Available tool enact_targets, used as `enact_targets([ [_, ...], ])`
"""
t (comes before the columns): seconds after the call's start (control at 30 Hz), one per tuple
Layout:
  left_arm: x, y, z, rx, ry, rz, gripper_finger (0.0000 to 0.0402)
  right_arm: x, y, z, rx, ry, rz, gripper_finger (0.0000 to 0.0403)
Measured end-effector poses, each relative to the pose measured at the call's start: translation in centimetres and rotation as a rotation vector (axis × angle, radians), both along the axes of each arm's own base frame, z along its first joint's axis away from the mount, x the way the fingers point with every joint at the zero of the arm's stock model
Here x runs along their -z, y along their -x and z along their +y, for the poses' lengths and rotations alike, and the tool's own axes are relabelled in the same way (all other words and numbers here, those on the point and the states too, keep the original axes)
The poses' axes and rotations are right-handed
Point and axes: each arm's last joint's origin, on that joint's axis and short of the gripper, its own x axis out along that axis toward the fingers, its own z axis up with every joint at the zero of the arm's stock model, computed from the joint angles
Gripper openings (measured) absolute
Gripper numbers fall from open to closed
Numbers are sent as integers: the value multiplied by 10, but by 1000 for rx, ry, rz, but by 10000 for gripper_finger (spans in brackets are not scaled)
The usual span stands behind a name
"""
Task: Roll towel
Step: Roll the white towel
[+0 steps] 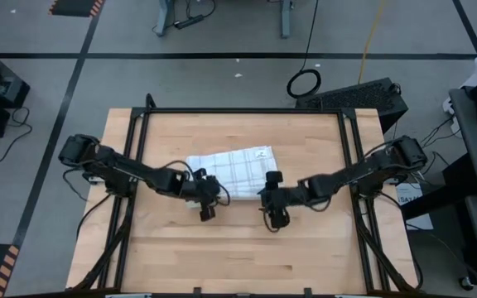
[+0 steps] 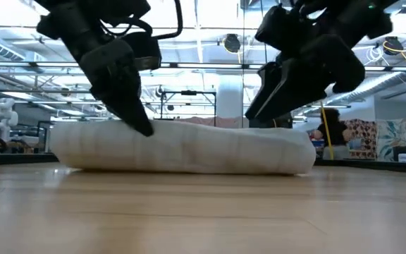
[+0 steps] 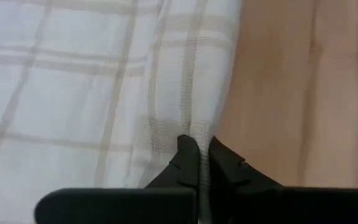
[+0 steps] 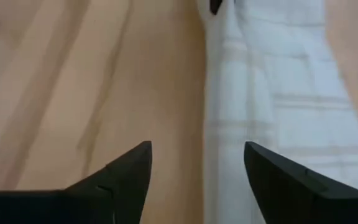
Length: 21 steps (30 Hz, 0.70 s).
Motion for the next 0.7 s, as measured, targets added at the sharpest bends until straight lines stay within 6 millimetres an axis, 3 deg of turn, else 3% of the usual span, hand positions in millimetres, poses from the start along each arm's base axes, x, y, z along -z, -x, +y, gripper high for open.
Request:
enact_targets([
  [0.1, 1, 2, 12, 6, 67, 53, 9, 5, 0, 6, 58, 98, -6, 248],
  [0.23, 11, 3, 20, -6, 129, 131, 10, 15, -3, -3, 90, 125, 34, 237],
  [0.53, 18, 2, 22, -12, 149, 170, 12, 43, -16, -42, 94, -38, 145, 159],
  [0.7, 16, 3, 22, -18, 132, 166, 25, 46, -18, -66, 90, -243, 168, 92],
])
